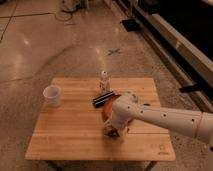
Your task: Drag the pepper across the table
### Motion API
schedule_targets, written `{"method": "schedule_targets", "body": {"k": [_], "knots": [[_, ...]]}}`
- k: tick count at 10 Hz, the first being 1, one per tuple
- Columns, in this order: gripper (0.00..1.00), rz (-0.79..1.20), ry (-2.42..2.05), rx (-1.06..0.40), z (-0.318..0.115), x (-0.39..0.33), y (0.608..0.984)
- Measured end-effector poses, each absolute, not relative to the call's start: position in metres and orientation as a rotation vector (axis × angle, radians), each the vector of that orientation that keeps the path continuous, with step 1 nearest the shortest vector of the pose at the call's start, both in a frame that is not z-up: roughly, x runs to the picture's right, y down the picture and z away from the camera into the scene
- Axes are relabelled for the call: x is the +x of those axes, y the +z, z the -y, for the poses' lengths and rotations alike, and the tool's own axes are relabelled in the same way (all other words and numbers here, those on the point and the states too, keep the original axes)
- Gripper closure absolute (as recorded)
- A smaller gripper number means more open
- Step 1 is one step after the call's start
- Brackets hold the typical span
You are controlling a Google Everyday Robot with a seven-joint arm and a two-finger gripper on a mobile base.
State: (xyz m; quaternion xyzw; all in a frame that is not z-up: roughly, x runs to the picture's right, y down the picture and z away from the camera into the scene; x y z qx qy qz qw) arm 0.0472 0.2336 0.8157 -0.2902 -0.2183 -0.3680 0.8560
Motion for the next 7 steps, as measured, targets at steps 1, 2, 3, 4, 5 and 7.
{"method": "schedule_targets", "body": {"k": [1,2,3,4,5,7], "knots": [[0.56,0.459,-0.775,-0.614,-0.236,0.048,0.815],[0.69,0.464,-0.782,-0.617,-0.239,0.045,0.812],[0.77,0.47,-0.788,-0.617,-0.24,0.042,0.808],[0.88,0.479,-0.793,-0.617,-0.241,0.039,0.802],[0.96,0.491,-0.798,-0.622,-0.244,0.036,0.796],[1.0,0.523,-0.808,-0.643,-0.253,0.024,0.78]]}}
